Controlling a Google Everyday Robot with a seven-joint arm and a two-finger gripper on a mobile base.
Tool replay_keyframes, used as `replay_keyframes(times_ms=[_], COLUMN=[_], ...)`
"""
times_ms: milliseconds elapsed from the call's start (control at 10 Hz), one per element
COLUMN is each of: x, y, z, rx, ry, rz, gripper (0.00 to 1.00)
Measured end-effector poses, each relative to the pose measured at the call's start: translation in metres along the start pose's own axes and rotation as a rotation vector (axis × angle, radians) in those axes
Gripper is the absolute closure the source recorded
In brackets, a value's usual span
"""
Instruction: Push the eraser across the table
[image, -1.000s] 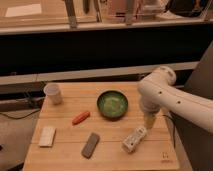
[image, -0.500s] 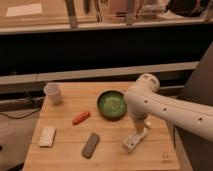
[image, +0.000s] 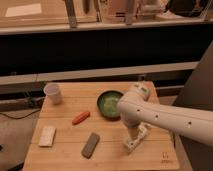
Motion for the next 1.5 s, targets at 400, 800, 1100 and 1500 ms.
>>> replay_keyframes(times_ms=[400, 800, 1100, 1500], x=[-0.023, -0.025, -0.029, -0.032], y=[0.01, 0.017, 0.021, 0.025], z=[0.02, 0.024, 0.029, 0.035], rx=[-0.011, -0.015, -0.018, -0.02], ry=[-0.016, -0.025, -0.03, -0.041], rz=[-0.065, -0.093, -0.105, -0.136], gripper=[0.2, 0.2, 0.2, 0.2])
